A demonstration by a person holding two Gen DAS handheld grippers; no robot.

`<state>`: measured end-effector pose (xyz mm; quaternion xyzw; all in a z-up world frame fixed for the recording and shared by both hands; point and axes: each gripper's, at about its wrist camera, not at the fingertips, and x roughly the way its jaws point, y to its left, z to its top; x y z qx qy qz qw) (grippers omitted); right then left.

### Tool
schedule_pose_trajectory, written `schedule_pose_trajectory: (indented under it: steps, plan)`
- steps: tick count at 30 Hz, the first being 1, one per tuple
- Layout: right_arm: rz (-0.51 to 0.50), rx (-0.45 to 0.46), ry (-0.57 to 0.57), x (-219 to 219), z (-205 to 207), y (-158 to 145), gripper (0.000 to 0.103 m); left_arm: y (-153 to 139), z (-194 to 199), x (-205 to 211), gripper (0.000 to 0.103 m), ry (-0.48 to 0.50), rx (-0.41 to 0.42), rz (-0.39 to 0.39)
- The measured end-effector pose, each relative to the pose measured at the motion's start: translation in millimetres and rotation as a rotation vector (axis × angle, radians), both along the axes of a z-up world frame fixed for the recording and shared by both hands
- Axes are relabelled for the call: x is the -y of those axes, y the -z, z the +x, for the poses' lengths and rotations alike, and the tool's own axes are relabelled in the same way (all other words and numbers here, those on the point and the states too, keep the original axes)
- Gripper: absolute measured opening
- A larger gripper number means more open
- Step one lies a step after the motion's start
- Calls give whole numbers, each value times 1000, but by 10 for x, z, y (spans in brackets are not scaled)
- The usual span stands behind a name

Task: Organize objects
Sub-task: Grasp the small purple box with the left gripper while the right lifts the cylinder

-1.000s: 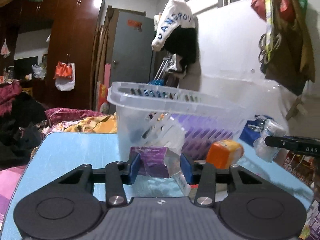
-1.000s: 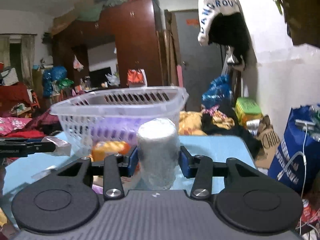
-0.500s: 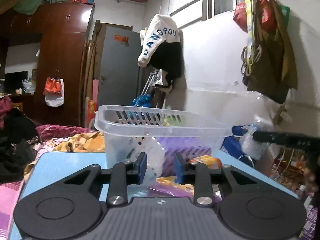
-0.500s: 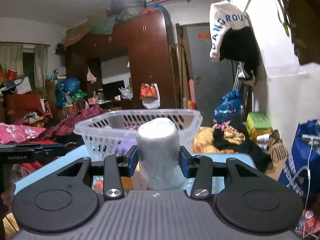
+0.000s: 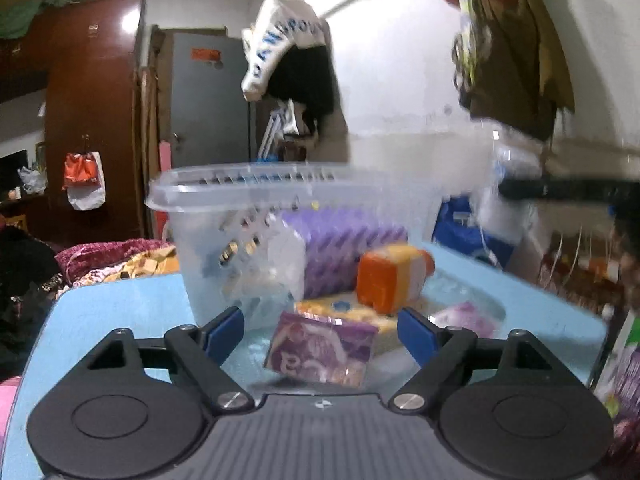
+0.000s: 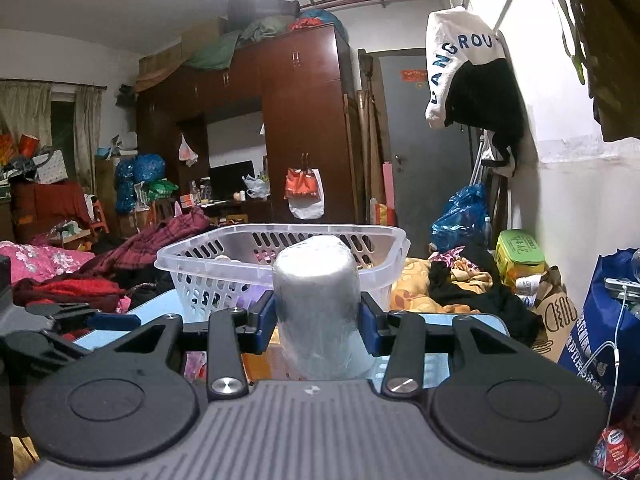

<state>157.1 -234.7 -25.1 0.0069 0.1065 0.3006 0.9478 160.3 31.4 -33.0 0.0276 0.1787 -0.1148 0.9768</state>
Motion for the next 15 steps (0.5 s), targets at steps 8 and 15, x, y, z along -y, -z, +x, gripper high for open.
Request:
schedule_pose_trajectory:
  steps: [8,15]
  plan:
    - [-14,5,-11,-37,-46,35,47,131,305,33,85,-27,-141,25]
    - [-2,21,-14,-30,-114,15,46,-39,108,-54,73,-45,-44,-42]
